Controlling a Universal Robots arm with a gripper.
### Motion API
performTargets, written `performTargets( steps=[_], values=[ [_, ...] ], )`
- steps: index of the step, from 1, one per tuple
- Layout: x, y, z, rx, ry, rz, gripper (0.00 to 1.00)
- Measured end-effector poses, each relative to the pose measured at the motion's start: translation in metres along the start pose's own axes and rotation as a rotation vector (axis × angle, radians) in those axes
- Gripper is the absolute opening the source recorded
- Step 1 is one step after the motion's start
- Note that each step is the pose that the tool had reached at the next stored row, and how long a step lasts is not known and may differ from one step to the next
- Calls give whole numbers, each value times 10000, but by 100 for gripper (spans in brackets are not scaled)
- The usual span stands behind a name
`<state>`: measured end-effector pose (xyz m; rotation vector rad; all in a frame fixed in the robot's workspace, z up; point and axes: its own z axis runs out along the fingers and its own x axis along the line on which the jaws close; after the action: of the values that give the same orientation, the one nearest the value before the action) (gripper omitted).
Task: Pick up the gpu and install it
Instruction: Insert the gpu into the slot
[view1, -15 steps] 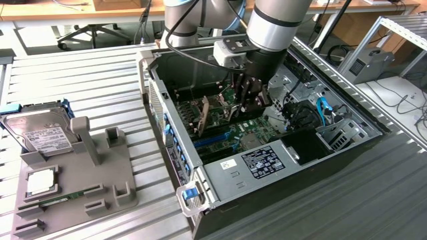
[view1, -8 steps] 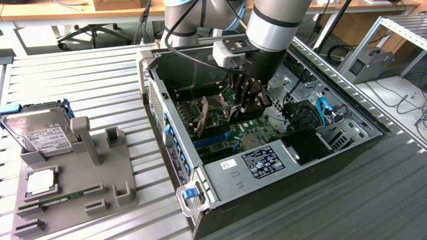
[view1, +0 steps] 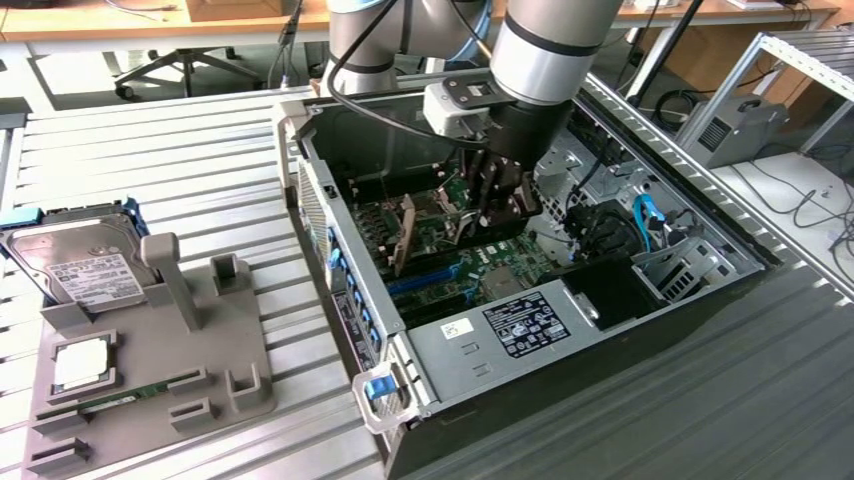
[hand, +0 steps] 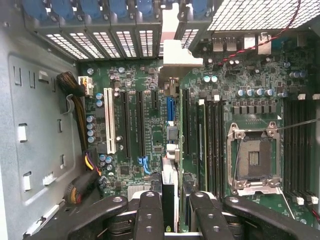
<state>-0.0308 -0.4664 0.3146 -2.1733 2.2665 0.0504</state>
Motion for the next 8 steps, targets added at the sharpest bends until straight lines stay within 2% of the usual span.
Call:
performTargets(
  steps=[8],
  values=[
    [10, 15, 1, 0, 0, 0, 26]
  ],
)
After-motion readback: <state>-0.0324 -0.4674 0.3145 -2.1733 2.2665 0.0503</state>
